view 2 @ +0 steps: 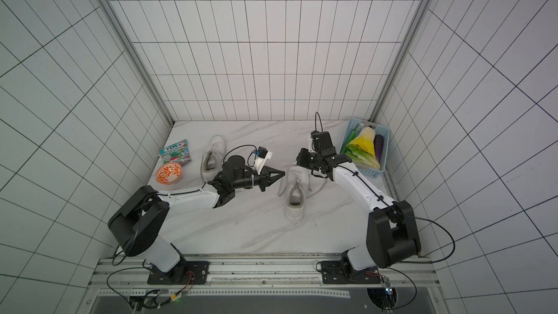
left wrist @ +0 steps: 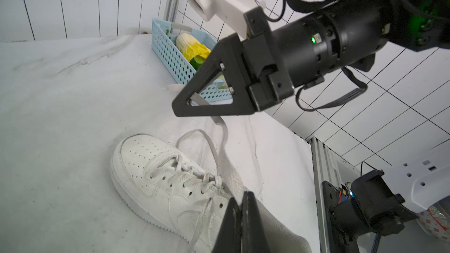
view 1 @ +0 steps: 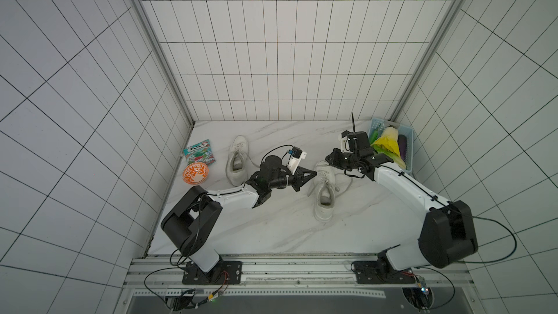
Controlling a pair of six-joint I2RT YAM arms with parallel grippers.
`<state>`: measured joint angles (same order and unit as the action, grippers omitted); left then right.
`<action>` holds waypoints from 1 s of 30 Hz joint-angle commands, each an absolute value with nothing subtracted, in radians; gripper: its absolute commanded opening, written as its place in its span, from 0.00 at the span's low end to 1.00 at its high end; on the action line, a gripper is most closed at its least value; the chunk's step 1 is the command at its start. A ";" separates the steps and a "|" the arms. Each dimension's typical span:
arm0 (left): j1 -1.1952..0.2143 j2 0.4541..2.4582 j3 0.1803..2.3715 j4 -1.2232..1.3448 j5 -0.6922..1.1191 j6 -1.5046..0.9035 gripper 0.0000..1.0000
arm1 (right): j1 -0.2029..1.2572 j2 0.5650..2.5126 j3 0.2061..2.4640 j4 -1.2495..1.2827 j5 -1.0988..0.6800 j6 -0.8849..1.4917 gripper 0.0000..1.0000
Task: Tie the shoes
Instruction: Cross the shoelace with the shoelace.
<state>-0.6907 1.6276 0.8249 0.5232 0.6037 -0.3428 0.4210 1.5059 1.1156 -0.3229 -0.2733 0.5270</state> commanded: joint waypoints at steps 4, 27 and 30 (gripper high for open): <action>-0.679 1.718 0.916 0.472 0.729 -0.421 0.00 | 0.317 1.630 1.236 -0.428 -0.139 0.387 0.32; -0.646 1.802 0.956 0.600 0.796 -0.552 0.20 | 0.257 1.428 0.894 -0.554 0.001 0.447 0.62; -0.649 1.807 0.956 0.609 0.799 -0.557 0.21 | 0.270 1.494 0.922 -0.542 0.020 0.443 0.61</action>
<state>-0.6460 1.7836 0.9348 0.5667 0.7837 -0.5446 0.2550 1.4536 0.8982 -0.5571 -0.0063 0.4290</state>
